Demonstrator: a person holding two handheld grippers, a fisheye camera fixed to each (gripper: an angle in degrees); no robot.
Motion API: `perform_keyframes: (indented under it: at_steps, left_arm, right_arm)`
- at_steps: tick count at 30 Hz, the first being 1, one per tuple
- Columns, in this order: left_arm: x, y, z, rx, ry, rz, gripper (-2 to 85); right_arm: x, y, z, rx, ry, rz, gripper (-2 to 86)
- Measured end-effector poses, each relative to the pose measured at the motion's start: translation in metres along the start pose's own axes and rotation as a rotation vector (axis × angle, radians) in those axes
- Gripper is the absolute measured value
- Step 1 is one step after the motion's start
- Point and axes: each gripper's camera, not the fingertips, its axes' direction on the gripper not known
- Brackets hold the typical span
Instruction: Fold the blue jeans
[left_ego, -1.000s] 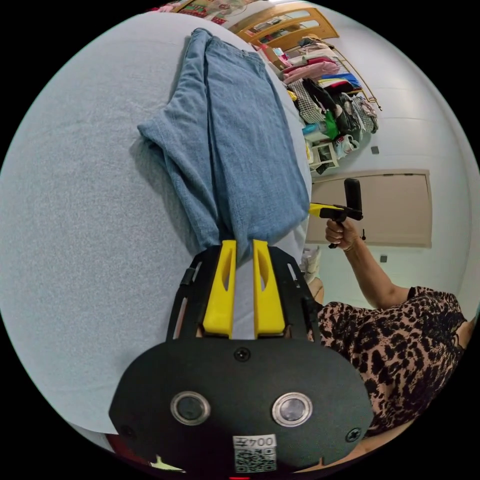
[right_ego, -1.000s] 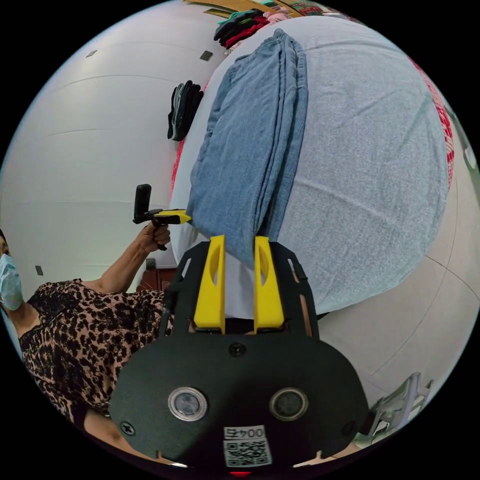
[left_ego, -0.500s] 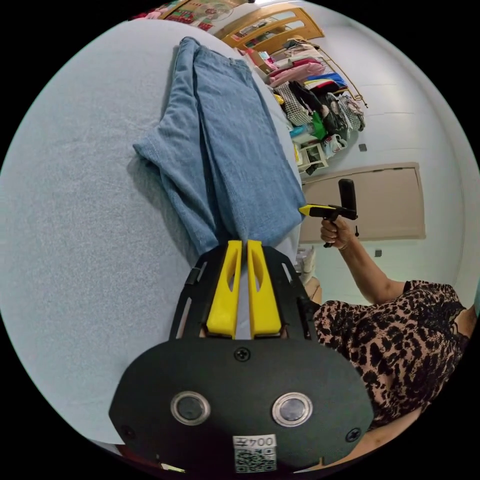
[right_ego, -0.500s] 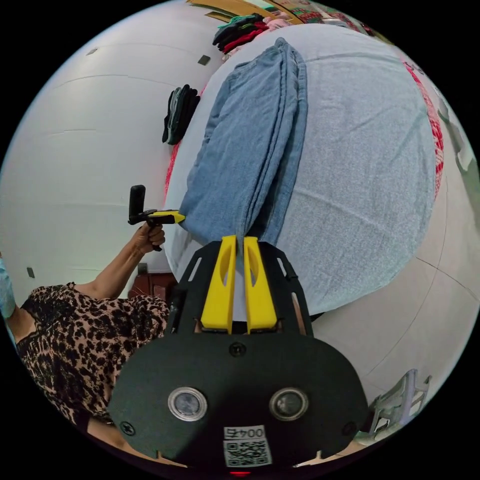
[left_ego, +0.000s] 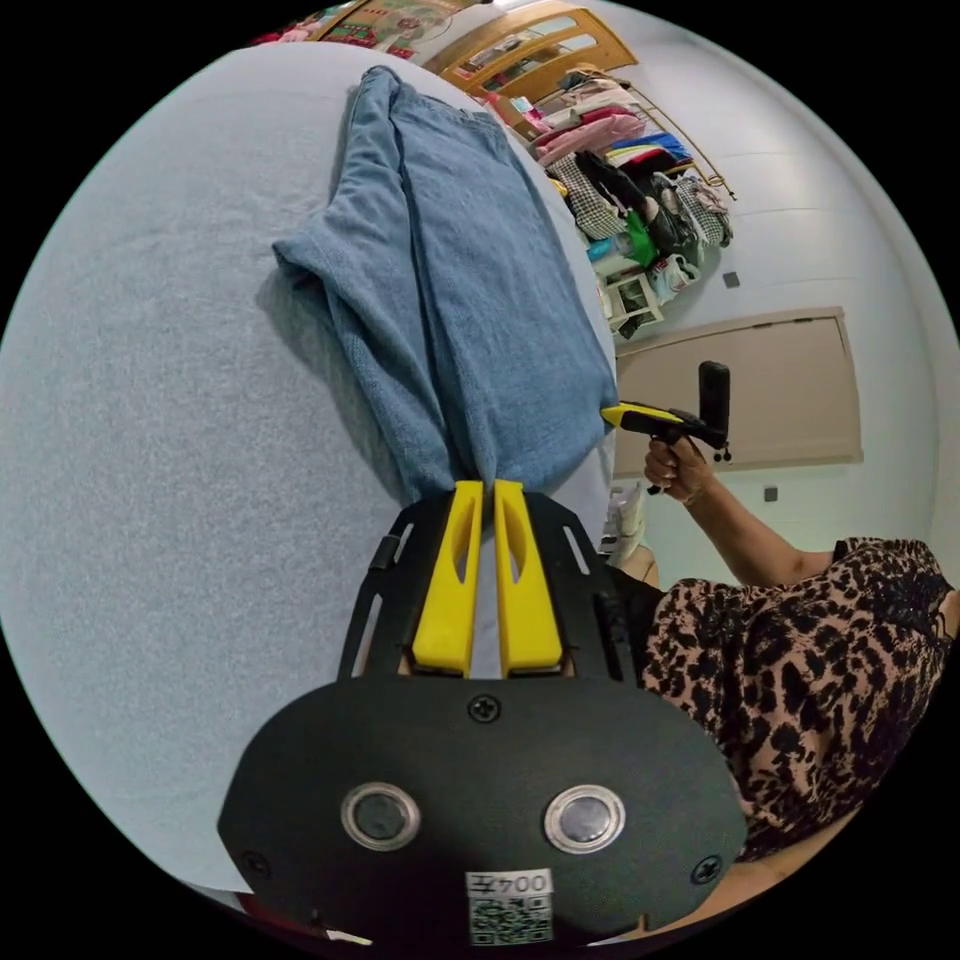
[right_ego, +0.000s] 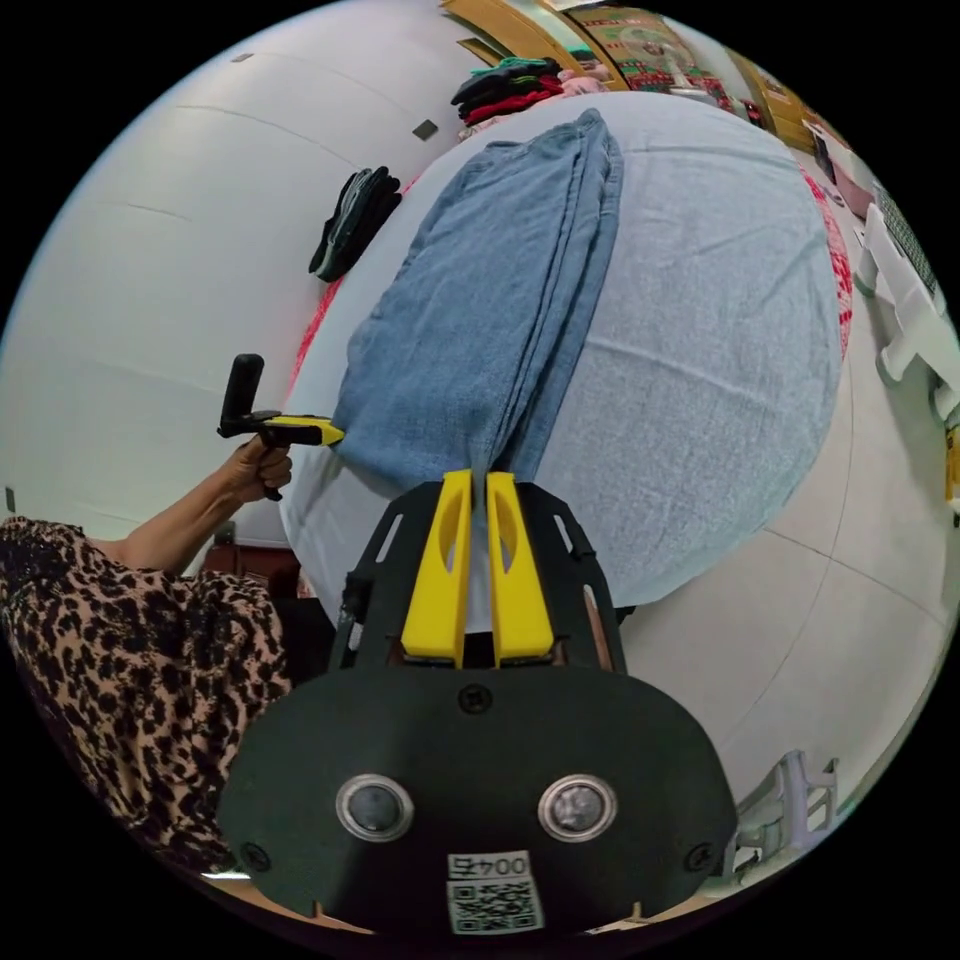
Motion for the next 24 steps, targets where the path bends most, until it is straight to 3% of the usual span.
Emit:
perform_keyframes:
  at_steps: [6, 8, 12, 18, 24]
  left_arm:
    - [0.027, 0.021, -0.022, 0.019, -0.151, 0.03, 2.7]
    - [0.05, 0.027, -0.041, 0.08, -0.288, 0.082, 3.6]
    - [0.082, 0.004, -0.039, 0.131, -0.352, 0.198, 6.8]
    - [0.085, -0.031, 0.039, -0.057, -0.565, 0.274, 9.5]
    - [0.082, -0.006, 0.011, 0.04, -0.473, 0.276, 5.5]
  right_arm:
    - [-0.021, 0.002, -0.028, -0.047, 0.098, 0.022, 7.3]
    - [-0.036, -0.002, -0.041, -0.007, 0.122, -0.002, 7.9]
    - [-0.076, -0.038, -0.03, -0.023, 0.191, -0.103, 10.9]
    - [-0.107, -0.069, 0.034, -0.207, 0.407, -0.232, 10.9]
    - [-0.119, -0.072, 0.022, -0.18, 0.37, -0.229, 10.4]
